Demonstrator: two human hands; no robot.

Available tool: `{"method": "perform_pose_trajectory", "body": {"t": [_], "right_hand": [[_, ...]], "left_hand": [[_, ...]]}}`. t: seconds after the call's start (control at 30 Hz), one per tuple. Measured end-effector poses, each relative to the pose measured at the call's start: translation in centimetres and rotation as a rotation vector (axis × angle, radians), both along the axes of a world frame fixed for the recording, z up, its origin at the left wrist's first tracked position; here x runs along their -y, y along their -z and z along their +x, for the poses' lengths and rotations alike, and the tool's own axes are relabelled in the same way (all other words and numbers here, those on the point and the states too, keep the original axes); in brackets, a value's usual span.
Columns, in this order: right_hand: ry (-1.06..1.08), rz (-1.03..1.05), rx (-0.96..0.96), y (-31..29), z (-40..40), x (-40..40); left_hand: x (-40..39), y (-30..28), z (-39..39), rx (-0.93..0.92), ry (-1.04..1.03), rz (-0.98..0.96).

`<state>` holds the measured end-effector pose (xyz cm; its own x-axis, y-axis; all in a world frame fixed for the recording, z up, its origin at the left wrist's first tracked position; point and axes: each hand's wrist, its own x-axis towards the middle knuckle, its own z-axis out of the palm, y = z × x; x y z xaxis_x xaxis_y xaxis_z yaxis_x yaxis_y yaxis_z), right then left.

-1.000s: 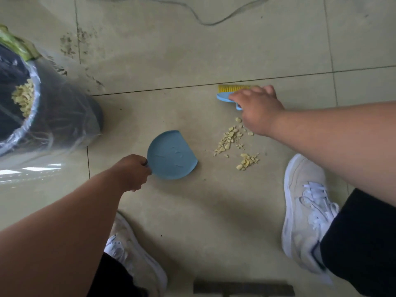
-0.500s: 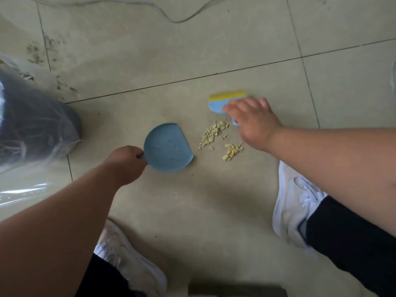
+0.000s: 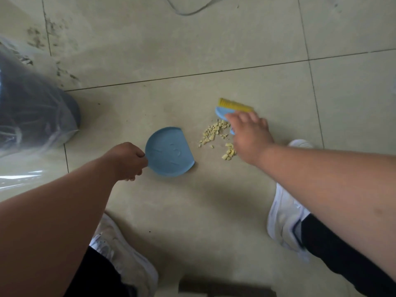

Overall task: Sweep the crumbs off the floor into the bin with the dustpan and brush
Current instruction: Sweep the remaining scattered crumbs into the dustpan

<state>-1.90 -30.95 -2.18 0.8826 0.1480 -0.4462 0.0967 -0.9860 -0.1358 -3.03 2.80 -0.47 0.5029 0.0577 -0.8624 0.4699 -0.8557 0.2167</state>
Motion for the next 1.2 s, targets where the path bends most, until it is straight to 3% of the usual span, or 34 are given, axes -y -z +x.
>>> {"method": "perform_pose_trajectory", "body": {"t": [0.1,0.27,0.37,0.53,0.7,0.97,1.1,1.2], "right_hand": [[-0.168,0.034,-0.04,-0.4,-3.4,-1.7],[-0.211,0.083,-0.011,-1.8,-4.7,-2.0],[-0.128,0.112,0.037,-2.9,-3.3,-0.2],[0.174,-0.027,0.06,-2.8,-0.7,4.9],[0.173,-0.063,-0.03,-1.7,-2.6,4.1],[-0.006,0.171,-0.088,-1.9,-7.2,-4.7],[-0.136,0.237,-0.083,-2.6,-8.3,-5.3],[-0.113,0.263,-0.039,-3.0,-7.3,-3.9]], "left_hand": [[2.0,-0.1,0.8,0.015,0.046,-0.006],[5.0,-0.3,1.5,0.018,0.044,-0.005],[5.8,-0.3,1.8,0.008,0.08,0.016],[5.8,-0.5,2.7,0.017,0.213,0.102],[8.0,-0.5,2.9,0.007,0.384,0.162],[9.2,1.9,0.6,-0.101,0.112,-0.01],[7.8,2.0,0.2,-0.084,0.043,-0.045],[6.1,2.0,0.1,-0.056,0.043,-0.047]]}}
